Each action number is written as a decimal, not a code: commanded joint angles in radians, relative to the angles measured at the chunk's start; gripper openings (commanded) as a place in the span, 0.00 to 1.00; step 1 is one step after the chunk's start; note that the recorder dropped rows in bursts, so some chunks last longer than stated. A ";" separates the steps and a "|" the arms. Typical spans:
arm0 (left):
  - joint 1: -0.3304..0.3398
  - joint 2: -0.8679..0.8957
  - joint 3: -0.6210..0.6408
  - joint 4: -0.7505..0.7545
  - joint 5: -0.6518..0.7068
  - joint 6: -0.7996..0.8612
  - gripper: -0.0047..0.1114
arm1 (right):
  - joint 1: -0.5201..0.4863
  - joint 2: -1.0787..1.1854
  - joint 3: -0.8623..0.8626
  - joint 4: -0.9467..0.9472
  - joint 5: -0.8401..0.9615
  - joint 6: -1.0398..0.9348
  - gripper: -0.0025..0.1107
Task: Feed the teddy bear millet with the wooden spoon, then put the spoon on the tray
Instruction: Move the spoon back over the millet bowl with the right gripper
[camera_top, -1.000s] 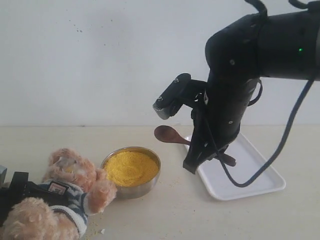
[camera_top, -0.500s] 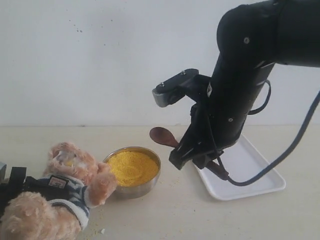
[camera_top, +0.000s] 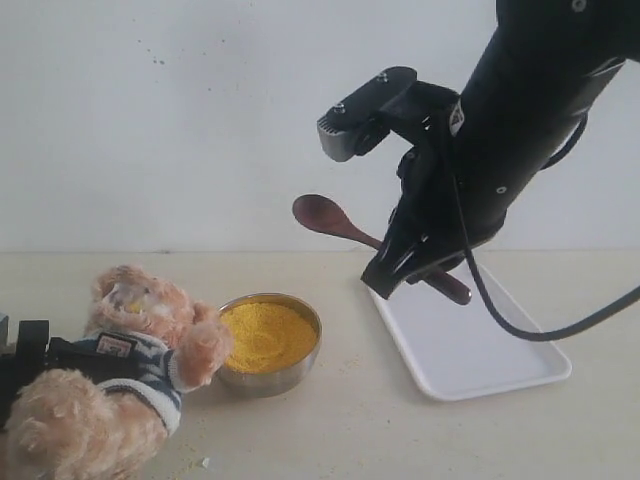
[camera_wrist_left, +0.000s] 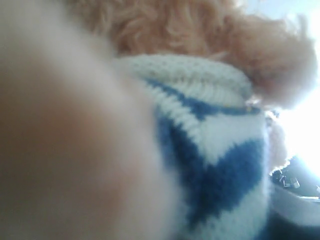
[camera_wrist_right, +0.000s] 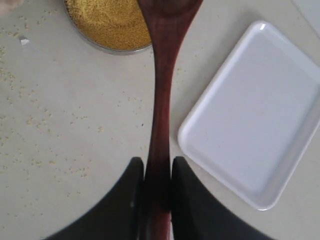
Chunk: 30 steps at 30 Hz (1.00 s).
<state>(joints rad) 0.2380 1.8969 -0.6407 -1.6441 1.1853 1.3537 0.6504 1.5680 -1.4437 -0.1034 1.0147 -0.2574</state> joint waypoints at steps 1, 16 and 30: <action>-0.003 0.000 0.002 -0.057 0.036 0.008 0.07 | -0.002 0.006 0.001 -0.015 -0.074 -0.072 0.02; -0.003 0.000 -0.019 -0.100 -0.089 0.008 0.07 | 0.194 0.330 0.001 -0.582 -0.308 -0.051 0.02; 0.044 0.000 -0.039 -0.100 -0.180 0.106 0.07 | 0.197 0.418 0.001 -0.739 -0.238 0.113 0.02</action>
<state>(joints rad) 0.2653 1.8969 -0.6719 -1.7287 0.9922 1.4252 0.8481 1.9833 -1.4437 -0.8303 0.8036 -0.1475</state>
